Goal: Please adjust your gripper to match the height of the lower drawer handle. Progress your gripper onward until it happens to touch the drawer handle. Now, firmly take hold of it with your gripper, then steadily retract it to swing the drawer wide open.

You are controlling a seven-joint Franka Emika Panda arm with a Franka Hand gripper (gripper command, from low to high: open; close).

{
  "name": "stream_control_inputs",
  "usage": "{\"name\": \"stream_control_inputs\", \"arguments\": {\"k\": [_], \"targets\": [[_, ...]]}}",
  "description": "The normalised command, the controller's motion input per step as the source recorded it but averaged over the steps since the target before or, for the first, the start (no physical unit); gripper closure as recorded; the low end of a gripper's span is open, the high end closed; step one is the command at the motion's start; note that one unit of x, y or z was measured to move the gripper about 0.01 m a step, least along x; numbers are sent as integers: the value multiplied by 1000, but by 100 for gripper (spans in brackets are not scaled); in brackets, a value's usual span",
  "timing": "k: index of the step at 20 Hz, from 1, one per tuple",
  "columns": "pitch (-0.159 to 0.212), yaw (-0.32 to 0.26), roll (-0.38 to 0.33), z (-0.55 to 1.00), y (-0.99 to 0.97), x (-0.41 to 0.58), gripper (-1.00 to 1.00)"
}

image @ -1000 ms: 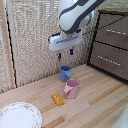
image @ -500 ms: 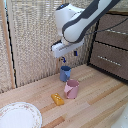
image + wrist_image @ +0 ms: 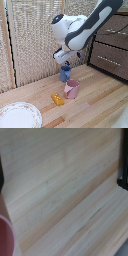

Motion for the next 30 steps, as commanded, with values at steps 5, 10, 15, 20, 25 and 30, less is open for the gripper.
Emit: {"name": "stream_control_inputs", "arguments": {"k": [5,10,15,20,25,30], "targets": [[0,171,-375,-202,-89,0,-100],[0,179,-375,-222,-95,0,-100],[32,182,-333,-309,-219,0,-100],[59,249,-107,-291,-411,13,-100],[13,235,-67,-66,-466,-25,-100],[0,142,-160,118,-501,-201,-100]]}}
